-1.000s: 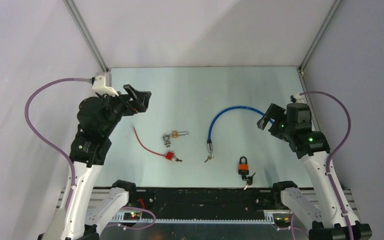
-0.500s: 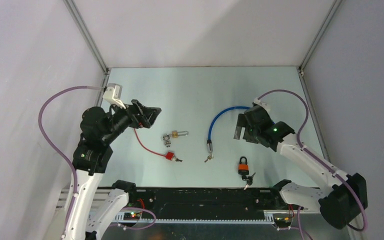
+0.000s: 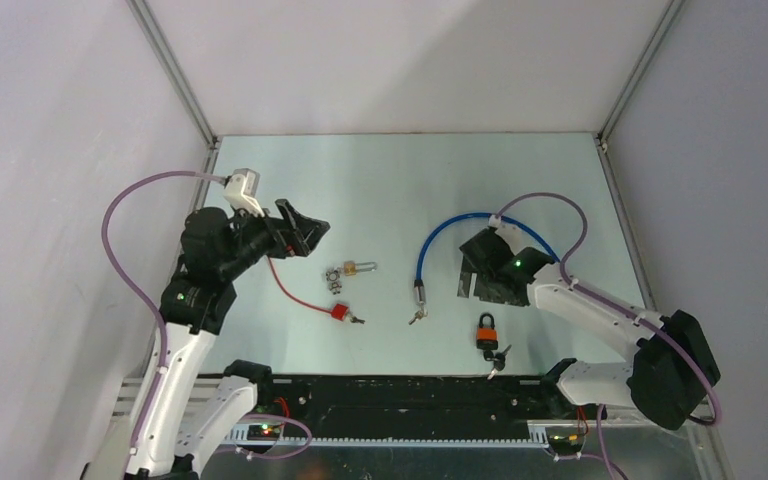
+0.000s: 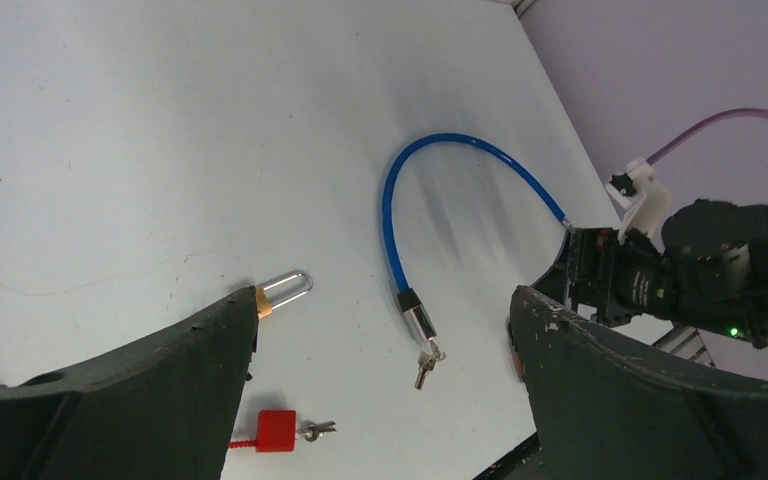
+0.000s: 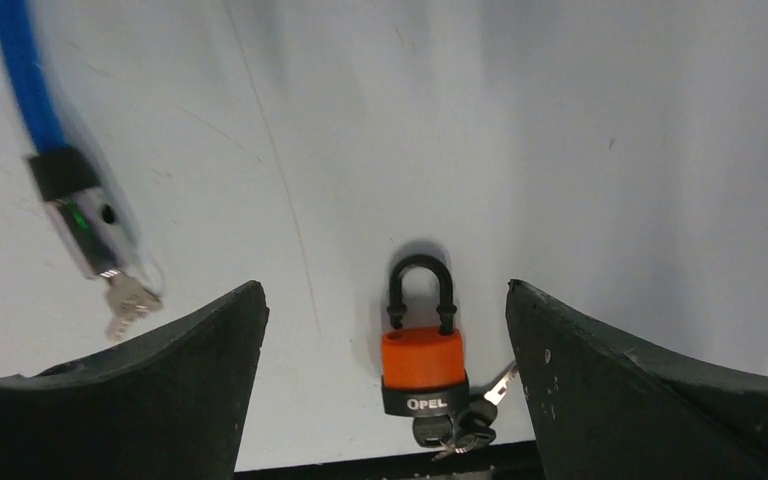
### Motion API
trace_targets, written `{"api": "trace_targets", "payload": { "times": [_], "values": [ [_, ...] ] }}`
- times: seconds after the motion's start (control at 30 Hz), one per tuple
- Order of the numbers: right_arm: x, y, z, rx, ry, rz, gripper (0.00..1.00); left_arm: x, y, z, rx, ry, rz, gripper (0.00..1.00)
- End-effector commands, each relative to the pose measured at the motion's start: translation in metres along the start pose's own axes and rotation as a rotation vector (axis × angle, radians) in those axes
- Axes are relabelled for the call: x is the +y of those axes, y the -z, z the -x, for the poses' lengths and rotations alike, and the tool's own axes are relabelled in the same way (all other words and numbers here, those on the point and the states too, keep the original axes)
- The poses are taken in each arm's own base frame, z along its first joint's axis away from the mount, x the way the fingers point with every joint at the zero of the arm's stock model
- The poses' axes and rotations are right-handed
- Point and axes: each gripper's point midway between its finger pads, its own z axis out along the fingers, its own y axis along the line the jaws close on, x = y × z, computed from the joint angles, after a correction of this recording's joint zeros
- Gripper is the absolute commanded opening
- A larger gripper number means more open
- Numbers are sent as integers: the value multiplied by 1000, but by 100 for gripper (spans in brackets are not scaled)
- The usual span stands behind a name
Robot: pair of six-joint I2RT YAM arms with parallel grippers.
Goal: Lock with the key
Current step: Pick up the lock from the center of the board.
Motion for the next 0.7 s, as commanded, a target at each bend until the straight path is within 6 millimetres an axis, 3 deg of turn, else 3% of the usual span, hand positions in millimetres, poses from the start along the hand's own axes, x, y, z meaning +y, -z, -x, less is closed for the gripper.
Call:
{"api": "trace_targets", "payload": {
  "times": [0.0,0.13,0.43,0.57,0.67],
  "values": [
    [-15,-9,-39,85,-48,-53,92,3,-5,-2,10,31,7,100],
    [-20,-14,-68,144,-64,-20,92,9,-8,-4,14,40,32,100],
    [-19,-20,-98,198,-54,42,80,20,-18,-11,40,74,71,100],
    [-19,-25,-105,223,-50,38,72,21,-18,-13,41,81,76,100],
    [-19,-26,-105,225,-57,34,59,21,-17,-14,41,83,74,100]
  ]
}}
